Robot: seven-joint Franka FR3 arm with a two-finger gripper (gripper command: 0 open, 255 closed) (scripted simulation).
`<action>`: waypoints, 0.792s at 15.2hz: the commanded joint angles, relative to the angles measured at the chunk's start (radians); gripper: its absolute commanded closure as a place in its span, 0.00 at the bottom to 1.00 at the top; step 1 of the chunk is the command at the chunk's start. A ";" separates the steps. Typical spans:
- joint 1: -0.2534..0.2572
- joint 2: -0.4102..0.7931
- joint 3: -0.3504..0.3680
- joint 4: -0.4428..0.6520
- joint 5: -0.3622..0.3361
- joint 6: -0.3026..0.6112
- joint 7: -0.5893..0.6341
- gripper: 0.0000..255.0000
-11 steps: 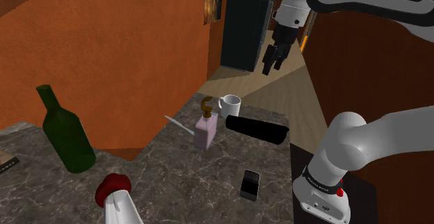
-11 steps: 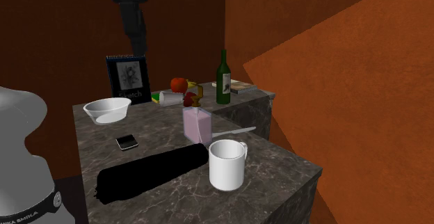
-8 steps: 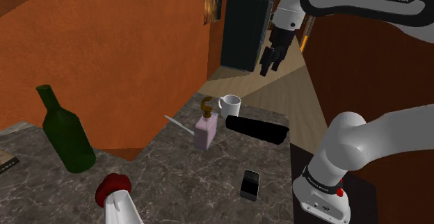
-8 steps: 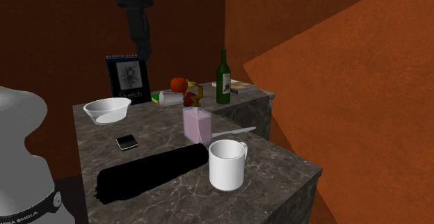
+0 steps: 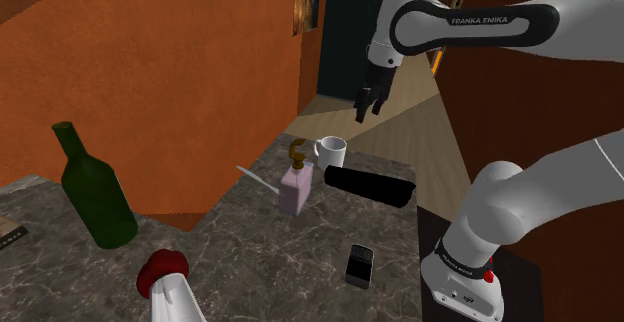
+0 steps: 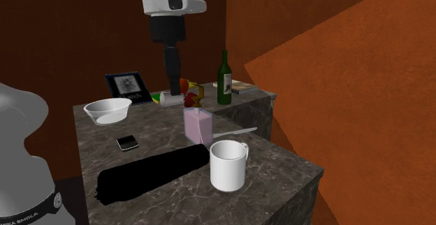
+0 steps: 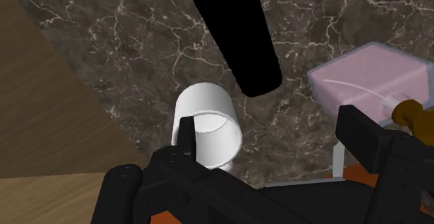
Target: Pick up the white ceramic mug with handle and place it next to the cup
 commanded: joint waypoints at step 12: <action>-0.028 0.435 -0.098 0.071 -0.011 0.323 -0.117 0.00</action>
